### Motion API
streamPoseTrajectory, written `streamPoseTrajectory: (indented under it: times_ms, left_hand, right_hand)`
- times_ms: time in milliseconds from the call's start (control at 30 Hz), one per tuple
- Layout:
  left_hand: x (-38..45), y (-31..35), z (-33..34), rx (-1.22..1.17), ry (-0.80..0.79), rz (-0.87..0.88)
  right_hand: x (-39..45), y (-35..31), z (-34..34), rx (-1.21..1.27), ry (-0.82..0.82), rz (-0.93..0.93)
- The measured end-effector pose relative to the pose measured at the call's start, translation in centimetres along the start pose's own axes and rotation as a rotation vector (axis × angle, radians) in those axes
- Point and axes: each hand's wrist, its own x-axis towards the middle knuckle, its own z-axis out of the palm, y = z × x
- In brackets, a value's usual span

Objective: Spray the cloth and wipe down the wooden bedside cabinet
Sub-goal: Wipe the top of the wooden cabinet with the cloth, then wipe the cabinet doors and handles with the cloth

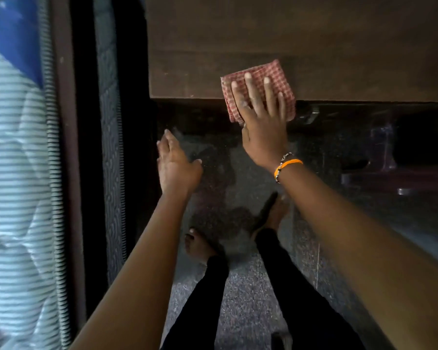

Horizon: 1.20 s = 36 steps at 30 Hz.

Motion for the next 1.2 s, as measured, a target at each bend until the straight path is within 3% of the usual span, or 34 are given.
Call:
streamPoseTrajectory:
  times_ms: [133,367,500,867,967,1033,1200]
  left_hand:
    - [1.0,-2.0,0.0,-0.176,0.001,0.031]
    - [3.3,-4.0,0.1,-0.365,-0.014,0.074]
    - [3.3,-4.2,0.5,-0.33,-0.025,0.16]
    - [6.0,-5.2,1.5,-0.334,0.019,0.273]
    - [7.7,-6.2,1.0,-0.457,0.033,0.299]
    - [8.5,-6.8,1.3,-0.603,0.054,0.317]
    - [9.8,-7.0,2.6,-0.993,0.135,0.294]
  right_hand:
    - [1.7,-1.9,1.5,-0.106,0.152,-0.174]
    - [7.8,-7.9,3.7,-0.146,0.384,-0.639]
    - [7.3,-7.3,3.8,-0.072,0.402,-0.653]
    - [0.7,8.5,2.5,-0.228,0.476,-0.341]
    - [1.9,7.7,2.5,-0.231,0.54,-0.419]
    - [2.9,5.9,2.9,-0.213,0.552,-0.586]
    - [7.1,-2.0,5.5,-0.374,0.677,-0.833]
